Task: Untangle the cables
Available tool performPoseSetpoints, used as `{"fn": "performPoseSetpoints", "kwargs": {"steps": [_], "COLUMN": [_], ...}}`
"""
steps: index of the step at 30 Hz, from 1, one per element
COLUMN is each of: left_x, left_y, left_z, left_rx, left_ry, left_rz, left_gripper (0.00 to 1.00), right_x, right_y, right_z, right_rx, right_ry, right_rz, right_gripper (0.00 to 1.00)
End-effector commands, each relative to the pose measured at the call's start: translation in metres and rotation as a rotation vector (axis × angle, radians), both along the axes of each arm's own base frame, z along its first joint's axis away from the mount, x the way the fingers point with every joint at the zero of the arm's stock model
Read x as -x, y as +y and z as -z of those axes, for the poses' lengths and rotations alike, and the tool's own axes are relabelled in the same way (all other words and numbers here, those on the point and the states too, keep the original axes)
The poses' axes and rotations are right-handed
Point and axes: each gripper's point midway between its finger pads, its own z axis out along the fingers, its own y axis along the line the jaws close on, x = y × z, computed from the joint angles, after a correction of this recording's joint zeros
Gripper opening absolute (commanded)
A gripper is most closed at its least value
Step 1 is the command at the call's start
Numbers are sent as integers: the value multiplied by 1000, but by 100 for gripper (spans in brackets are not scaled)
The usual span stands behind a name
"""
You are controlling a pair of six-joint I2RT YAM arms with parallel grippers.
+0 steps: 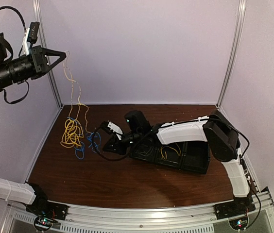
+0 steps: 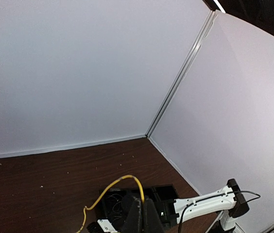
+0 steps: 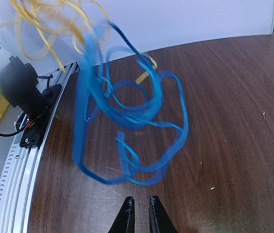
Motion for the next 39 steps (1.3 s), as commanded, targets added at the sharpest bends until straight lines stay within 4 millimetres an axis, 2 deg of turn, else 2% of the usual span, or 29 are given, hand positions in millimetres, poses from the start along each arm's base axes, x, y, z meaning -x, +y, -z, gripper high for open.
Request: {"fn": "performPoseSetpoints", "kwargs": {"steps": [1,3,5,6,8,11,13,15,19,25,32,39], "left_x": [5,7,4,3,-2,-8,-8,-5,-5,-4,-2,-2], "left_y": [4,1,-4,-6,-11,-16,-16,-17,-26,-38,-45,-48], "left_z": [-60,-75,-77,-73,-59,-28,-12,2,24,40,48,51], "left_rx": [64,81,80,76,64,31,15,8,-13,-24,-31,-35], "left_ry": [-128,-151,-148,-139,-112,-63,-40,-23,18,57,79,88], "left_rz": [3,21,37,41,48,47,47,65,104,166,205,223], "left_gripper": [0,0,0,0,0,0,0,0,0,0,0,0], "right_x": [8,16,20,21,22,35,46,49,37,16,7,2], "right_y": [-3,-12,-25,-34,-54,-81,-96,-107,-104,-77,-45,-31], "right_z": [17,12,-16,-36,-73,-116,-133,-144,-147,-129,-125,-143], "right_rx": [4,1,-51,-83,-125,-145,-133,-124,-120,-144,-188,-240], "right_ry": [99,115,88,59,-10,-118,-186,-233,-249,-168,-79,-35], "right_rz": [-9,-28,-41,-49,-57,-87,-108,-92,-42,-9,-48,-76], "right_gripper": [13,17,22,25,30,37,42,48,59,66,68,67]}}
